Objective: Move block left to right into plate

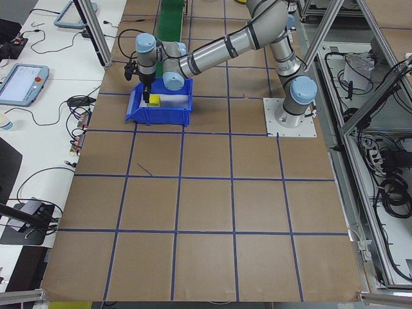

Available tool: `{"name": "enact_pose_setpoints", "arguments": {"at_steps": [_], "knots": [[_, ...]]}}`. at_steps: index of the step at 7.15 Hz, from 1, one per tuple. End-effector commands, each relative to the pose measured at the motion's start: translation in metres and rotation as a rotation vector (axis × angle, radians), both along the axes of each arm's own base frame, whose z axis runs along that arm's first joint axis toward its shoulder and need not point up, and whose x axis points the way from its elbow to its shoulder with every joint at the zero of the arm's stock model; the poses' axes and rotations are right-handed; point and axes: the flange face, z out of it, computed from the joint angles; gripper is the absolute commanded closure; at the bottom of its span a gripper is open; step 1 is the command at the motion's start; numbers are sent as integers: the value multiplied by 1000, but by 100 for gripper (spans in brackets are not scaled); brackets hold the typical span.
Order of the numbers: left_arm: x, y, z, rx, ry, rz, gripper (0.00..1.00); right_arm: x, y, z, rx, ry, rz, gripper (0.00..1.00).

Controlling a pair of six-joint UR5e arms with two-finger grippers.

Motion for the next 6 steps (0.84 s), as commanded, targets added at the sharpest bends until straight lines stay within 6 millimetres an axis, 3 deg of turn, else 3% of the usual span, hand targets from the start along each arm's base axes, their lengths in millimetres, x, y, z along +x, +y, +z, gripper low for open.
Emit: {"name": "enact_pose_setpoints", "arguments": {"at_steps": [1, 2, 3, 4, 5, 6], "knots": [[-1, 5, -16, 31, 2, -29, 0, 0, 0, 0, 0, 0, 1, 0], [-2, 11, -25, 50, 4, -29, 15, 0, 0, 0, 0, 0, 1, 0], [-2, 14, -31, 63, 4, -34, 59, 0, 0, 0, 0, 0, -1, 0], [1, 10, -17, 37, -2, -53, 74, 0, 0, 0, 0, 0, 1, 0], [2, 9, 14, -14, -10, -48, 74, 0, 0, 0, 0, 0, 1, 0], [0, 17, 63, -92, -9, -47, 74, 0, 0, 0, 0, 0, 1, 0]]}}
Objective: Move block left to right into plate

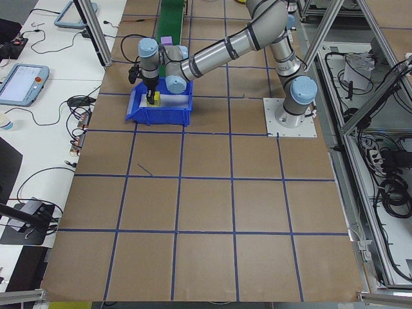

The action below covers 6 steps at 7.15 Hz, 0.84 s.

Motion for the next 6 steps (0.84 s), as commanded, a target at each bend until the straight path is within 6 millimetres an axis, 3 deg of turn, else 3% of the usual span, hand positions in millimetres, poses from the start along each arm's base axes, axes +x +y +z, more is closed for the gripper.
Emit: {"name": "enact_pose_setpoints", "arguments": {"at_steps": [1, 2, 3, 4, 5, 6], "knots": [[-12, 19, 97, -152, 82, -22, 74, 0, 0, 0, 0, 0, 0, 0], [-23, 29, 124, -192, 98, -39, 74, 0, 0, 0, 0, 0, -1, 0], [-48, 40, 133, -194, 105, -60, 74, -1, 0, 0, 0, 0, -1, 0], [-89, 46, 125, -171, 138, -25, 74, 0, 0, -1, 2, 0, -1, 0], [-133, 53, 104, -123, 167, 22, 74, -2, -2, 0, -1, -2, -6, 0], [-155, 59, 73, -71, 165, 26, 74, -10, -5, 3, -9, -5, -21, 0]]}}
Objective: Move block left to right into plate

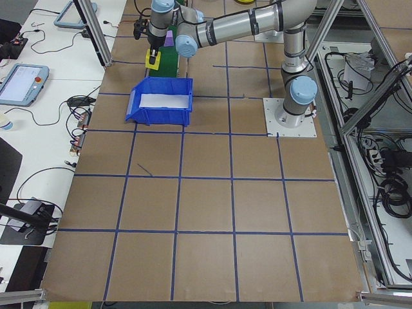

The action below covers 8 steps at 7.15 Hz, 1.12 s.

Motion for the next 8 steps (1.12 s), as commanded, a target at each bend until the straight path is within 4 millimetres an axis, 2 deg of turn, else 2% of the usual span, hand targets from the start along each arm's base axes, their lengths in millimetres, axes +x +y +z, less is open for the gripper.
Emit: {"name": "enact_pose_setpoints", "arguments": {"at_steps": [1, 2, 3, 4, 5, 6, 7, 8], "knots": [[-37, 10, -48, 88, 8, 13, 74, -24, -9, 6, -19, 4, -36, 0], [-36, 9, -58, 105, 8, 14, 52, -65, -20, 8, -21, 3, -53, 0], [-38, 8, -64, 115, 7, 13, 19, -111, -33, -2, -1, 8, -62, 0], [-38, 8, -67, 123, 7, 15, 0, -163, -43, -15, 27, 21, -70, 0], [-37, 2, -46, 76, 7, 7, 0, -210, -44, -13, 14, 24, -119, 0], [-36, 6, -7, 17, -6, 5, 0, -248, -56, -29, -11, 24, -140, 0], [-28, 14, 22, 21, -61, 21, 0, -273, -86, -75, 12, 12, -78, 0], [-22, 25, 45, 44, -97, 31, 0, -285, -111, -98, -30, 30, -4, 0]]}}
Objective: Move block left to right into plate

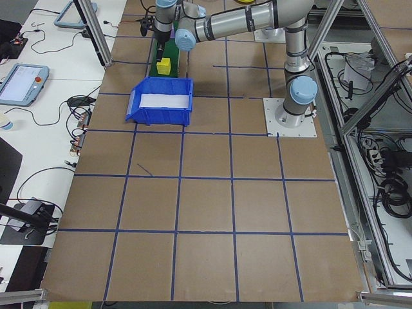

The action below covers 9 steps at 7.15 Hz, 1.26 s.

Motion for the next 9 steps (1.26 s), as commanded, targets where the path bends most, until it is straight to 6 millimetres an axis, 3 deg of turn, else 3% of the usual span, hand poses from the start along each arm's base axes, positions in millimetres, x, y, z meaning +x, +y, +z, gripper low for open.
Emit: {"name": "enact_pose_setpoints", "arguments": {"at_steps": [1, 2, 3, 6, 9], "knots": [[25, 38, 67, 67, -72, 38, 0, -32, -47, -59, -42, 1, 76, 0], [50, 72, 98, 149, -89, 75, 0, -28, -60, -80, -64, -95, 81, 0], [68, 90, 109, 212, -92, 105, 0, -25, -64, -85, -84, -138, 139, 0], [62, 99, 99, 253, -97, 95, 0, -26, -68, -99, -104, -127, 188, 0], [67, 110, 110, 234, -145, 132, 0, -28, -70, -108, -92, -134, 189, 0]]}}
